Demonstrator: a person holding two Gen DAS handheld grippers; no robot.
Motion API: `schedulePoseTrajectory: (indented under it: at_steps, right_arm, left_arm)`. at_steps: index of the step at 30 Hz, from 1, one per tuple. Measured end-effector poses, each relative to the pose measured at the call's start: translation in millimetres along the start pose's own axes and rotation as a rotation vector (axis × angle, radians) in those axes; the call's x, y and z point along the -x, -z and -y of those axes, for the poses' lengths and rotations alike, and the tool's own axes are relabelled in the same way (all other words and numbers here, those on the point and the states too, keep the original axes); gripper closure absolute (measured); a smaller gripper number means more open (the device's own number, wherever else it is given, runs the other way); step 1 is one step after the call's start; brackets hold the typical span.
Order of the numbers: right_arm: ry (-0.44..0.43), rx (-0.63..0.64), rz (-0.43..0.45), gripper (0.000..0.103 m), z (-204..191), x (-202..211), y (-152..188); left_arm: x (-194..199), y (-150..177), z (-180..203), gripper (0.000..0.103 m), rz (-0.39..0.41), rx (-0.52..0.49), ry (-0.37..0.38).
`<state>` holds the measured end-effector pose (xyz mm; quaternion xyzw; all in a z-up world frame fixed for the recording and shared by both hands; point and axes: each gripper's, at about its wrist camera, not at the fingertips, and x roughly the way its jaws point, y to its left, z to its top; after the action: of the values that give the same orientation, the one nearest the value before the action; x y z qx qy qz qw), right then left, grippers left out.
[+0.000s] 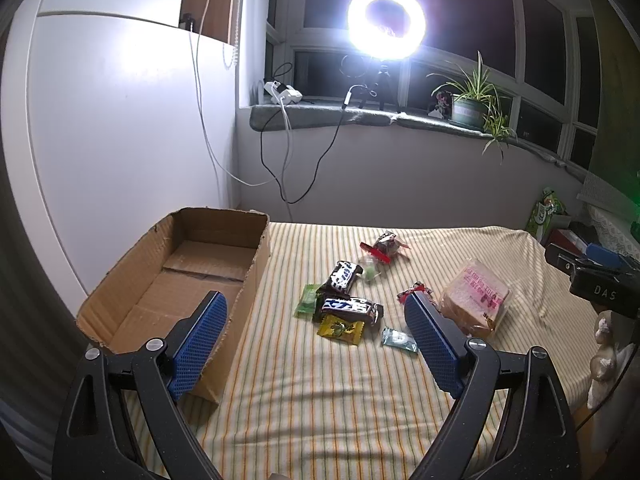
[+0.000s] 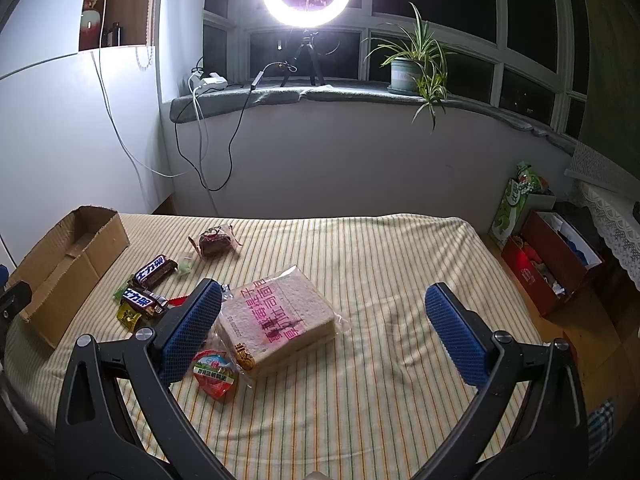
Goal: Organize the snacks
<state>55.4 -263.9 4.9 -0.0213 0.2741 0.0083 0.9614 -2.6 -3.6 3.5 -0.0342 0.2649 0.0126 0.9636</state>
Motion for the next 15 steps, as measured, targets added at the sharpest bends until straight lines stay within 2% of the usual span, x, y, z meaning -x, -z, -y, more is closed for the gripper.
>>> schedulePoseTrajectory:
  at_steps: [15]
  right_arm:
    - [-0.008, 0.007, -0.009, 0.0, -1.9, -2.3, 2.4]
  left_arm:
    - [-2.3, -0.2, 1.2, 0.012, -0.007, 0.0, 0.007]
